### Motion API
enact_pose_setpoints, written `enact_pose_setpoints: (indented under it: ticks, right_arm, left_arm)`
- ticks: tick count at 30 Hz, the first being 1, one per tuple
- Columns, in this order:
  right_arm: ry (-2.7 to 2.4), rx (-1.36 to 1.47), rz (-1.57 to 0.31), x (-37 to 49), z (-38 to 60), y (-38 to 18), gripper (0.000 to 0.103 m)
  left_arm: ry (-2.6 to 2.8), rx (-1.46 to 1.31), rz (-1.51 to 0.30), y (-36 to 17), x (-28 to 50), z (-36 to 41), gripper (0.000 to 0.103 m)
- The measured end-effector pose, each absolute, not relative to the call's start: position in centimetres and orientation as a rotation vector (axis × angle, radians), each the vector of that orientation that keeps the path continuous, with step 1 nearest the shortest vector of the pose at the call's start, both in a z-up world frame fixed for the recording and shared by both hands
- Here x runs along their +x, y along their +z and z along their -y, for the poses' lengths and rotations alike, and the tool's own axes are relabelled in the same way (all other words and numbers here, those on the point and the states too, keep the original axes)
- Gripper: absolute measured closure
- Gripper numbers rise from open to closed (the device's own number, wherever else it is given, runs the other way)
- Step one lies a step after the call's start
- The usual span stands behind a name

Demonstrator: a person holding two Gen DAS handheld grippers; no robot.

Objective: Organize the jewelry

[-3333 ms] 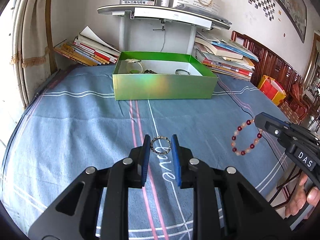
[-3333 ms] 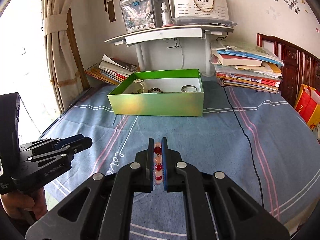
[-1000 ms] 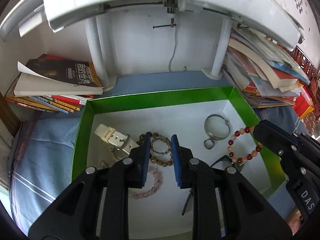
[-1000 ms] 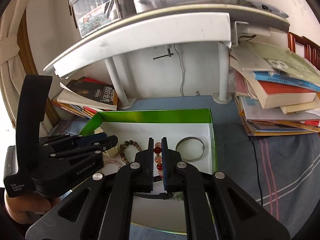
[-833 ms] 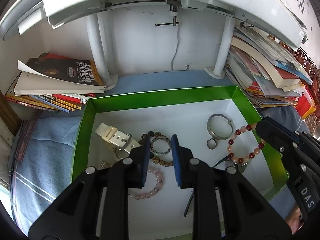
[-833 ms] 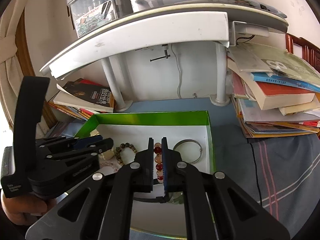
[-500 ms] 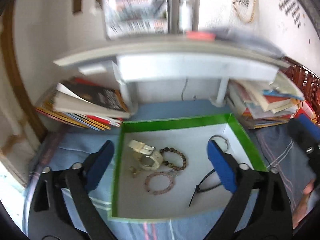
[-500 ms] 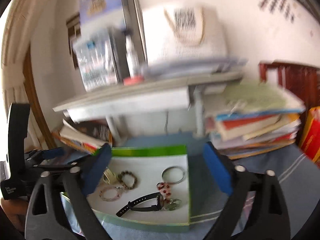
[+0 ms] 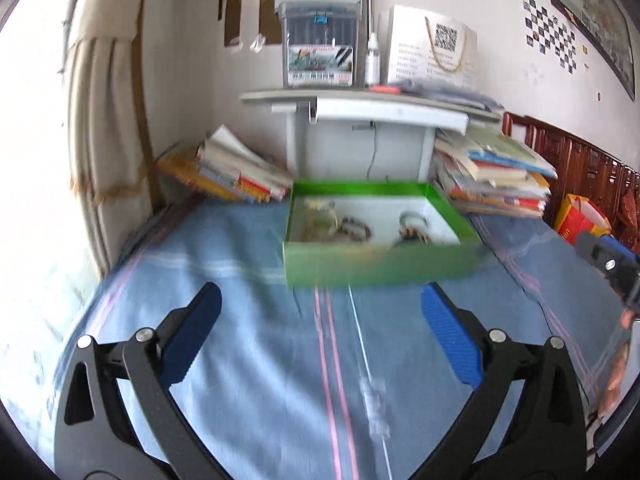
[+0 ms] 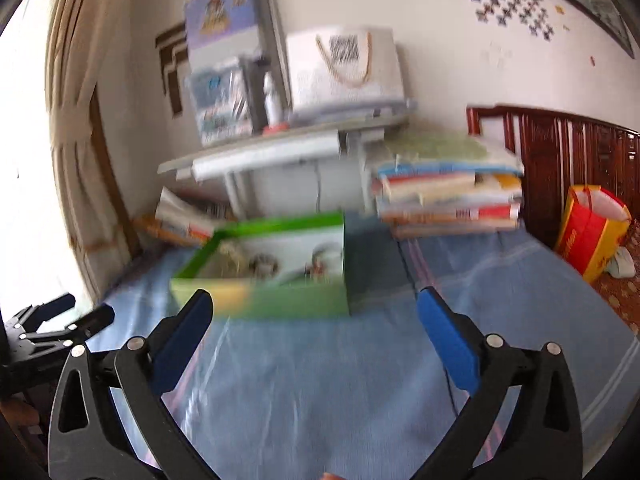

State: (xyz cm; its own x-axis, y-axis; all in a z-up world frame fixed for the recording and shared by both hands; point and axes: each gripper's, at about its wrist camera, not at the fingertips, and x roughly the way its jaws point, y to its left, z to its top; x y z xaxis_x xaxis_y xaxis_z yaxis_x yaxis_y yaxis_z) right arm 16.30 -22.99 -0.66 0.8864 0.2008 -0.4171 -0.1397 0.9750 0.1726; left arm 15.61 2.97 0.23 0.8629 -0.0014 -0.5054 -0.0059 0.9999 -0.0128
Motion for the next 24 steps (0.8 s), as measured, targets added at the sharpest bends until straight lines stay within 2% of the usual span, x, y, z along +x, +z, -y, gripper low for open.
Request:
enact_pose_setpoints:
  ticks: [5,12,24]
  right_arm:
    - [0.174,0.137,-0.529,13.3,22.2,-3.6,0.003]
    - [0.168,0.091,-0.53,10.1,20.3,-5.3,0.003]
    - [0.145,0.034,-0.509,8.5,18.9,-5.4,0.003]
  left_arm:
    - [-0.004,-0.02,-0.603,-2.9,11.9,-2.2,0.004]
    - [-0.018,-0.013,-0.651,-5.3,9.2,-0.9,0.004]
    - [-0.018,-0.029,-0.639,-4.9,8.1,-1.1,0.004]
